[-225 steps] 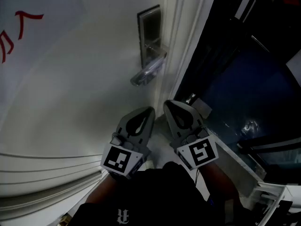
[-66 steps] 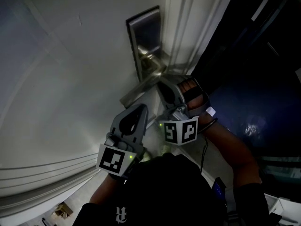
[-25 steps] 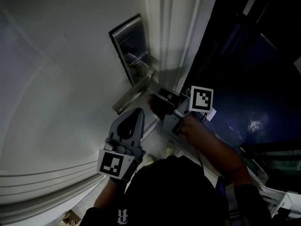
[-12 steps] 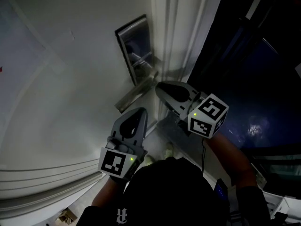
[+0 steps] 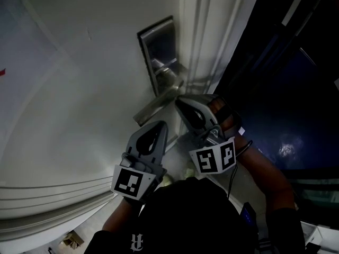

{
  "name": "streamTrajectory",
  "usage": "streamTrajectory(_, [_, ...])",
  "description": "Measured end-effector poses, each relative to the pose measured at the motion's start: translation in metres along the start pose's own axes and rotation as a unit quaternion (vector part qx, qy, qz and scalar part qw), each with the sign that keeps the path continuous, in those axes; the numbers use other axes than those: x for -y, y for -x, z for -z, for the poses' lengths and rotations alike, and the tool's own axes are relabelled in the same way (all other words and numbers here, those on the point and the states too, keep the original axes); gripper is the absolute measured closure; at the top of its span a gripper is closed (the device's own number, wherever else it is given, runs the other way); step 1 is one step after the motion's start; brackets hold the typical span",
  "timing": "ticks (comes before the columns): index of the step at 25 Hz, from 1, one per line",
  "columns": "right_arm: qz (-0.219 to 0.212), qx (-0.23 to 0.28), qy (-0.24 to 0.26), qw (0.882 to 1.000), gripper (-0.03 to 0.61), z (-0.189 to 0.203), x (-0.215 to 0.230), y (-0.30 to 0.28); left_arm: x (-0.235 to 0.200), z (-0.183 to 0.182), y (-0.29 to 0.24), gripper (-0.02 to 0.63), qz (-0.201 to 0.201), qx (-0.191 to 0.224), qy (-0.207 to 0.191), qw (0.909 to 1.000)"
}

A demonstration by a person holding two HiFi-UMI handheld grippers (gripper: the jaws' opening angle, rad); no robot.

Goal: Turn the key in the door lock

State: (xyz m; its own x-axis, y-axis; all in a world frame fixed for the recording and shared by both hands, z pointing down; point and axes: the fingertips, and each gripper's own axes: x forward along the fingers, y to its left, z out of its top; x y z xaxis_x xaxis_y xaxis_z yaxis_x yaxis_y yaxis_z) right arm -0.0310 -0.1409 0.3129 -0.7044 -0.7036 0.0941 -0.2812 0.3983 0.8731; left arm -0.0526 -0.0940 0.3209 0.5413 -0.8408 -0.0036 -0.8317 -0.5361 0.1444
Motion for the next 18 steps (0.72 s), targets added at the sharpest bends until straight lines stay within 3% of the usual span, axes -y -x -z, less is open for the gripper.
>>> streamTrajectory(11, [0.021,-0.032,0.180,0.983,0.505,0.010,-0.014,-0.017,-0.004,0.002,0.001,0.606,-0.002,0.000,0.005,1.0000])
streamTrajectory(16, [0.055,-0.042,0.205,0.976,0.508,0.011,-0.008,-0.028,-0.006,0.002,0.003,0.606,-0.004,0.000,0.007,1.0000])
streamTrajectory(18, [0.063,-0.044,0.195,0.978,0.546,0.011,-0.007,-0.030,-0.008,0.003,0.004,0.606,-0.006,0.001,0.008,0.9999])
